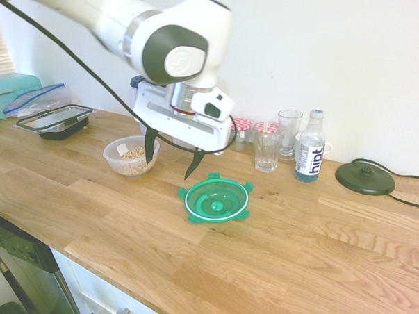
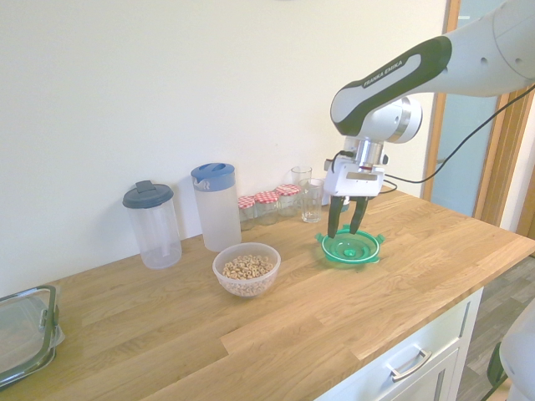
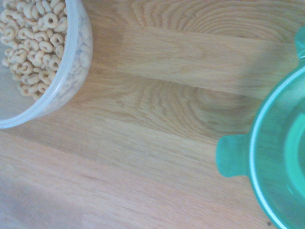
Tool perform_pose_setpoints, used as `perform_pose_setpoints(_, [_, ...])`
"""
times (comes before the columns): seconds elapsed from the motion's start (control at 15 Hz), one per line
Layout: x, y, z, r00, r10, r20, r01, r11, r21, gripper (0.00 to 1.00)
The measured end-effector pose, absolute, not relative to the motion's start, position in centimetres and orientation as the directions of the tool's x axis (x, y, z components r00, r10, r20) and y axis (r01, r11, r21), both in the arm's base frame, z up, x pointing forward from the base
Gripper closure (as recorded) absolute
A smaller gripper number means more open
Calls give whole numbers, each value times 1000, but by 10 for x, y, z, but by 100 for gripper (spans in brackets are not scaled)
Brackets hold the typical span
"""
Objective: Cover the lid of food container
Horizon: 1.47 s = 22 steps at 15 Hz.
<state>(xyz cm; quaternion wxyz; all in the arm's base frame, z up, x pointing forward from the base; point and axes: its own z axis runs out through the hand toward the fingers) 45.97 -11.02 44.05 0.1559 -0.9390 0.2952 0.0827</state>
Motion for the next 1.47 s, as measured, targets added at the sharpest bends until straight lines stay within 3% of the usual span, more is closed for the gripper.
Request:
perform_pose_setpoints(0.73, [528, -284, 386, 804, -426, -415, -570, -753, -330, 0])
perform_pose_setpoints(1.47, [540, -254, 326, 816, -348, -462, -536, -757, -375, 0])
